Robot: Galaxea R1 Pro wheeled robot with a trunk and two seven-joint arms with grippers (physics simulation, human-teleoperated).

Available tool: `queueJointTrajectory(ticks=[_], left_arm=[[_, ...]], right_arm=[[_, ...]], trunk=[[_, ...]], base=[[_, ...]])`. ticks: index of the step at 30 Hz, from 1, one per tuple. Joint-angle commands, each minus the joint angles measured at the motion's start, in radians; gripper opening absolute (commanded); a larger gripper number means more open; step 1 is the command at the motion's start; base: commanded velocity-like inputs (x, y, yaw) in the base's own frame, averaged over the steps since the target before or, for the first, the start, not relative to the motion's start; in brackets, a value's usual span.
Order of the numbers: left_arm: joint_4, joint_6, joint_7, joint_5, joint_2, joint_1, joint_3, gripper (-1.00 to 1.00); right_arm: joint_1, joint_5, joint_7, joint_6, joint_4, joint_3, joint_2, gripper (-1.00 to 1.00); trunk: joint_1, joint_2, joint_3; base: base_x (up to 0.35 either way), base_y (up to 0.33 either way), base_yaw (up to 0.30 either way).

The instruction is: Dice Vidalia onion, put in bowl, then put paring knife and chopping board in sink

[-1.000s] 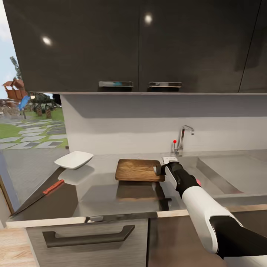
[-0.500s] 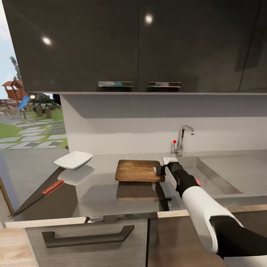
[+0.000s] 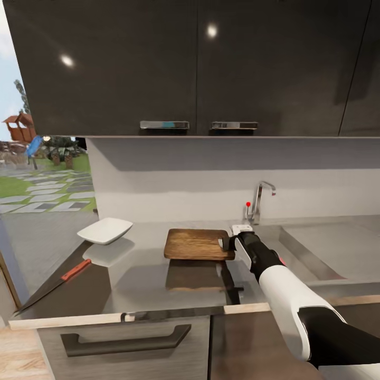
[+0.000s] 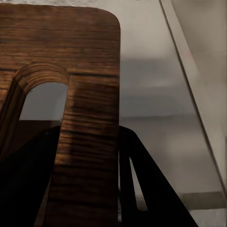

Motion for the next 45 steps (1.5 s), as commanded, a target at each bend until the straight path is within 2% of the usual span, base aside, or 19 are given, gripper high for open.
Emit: queueJointTrajectory(ticks=[1, 21, 36, 45], left_arm=[[-0.001, -0.002, 0.000, 0.001, 0.000, 0.000, 0.001, 1.00], [-0.001, -0.002, 0.000, 0.001, 0.000, 0.000, 0.001, 1.00], [-0.001, -0.002, 0.000, 0.002, 0.000, 0.000, 0.001, 1.00], [-0.001, -0.002, 0.000, 0.001, 0.000, 0.000, 0.001, 1.00]], right_arm=[[-0.001, 0.000, -0.003, 0.005, 0.001, -0.001, 0.000, -1.00], [-0.001, 0.001, -0.004, -0.010, 0.100, -0.001, -0.001, -1.00], [-0.001, 0.001, 0.002, -0.157, 0.192, -0.001, -0.001, -1.00], [-0.001, 0.000, 0.004, -0.171, 0.210, 0.001, -0.001, -1.00]], trunk=[[-0.004, 0.007, 0.002], [-0.081, 0.147, 0.065], [-0.138, 0.252, 0.112], [-0.173, 0.315, 0.140]], base=[[0.000, 0.000, 0.000], [0.000, 0.000, 0.000], [0.000, 0.000, 0.000], [0.000, 0.000, 0.000]])
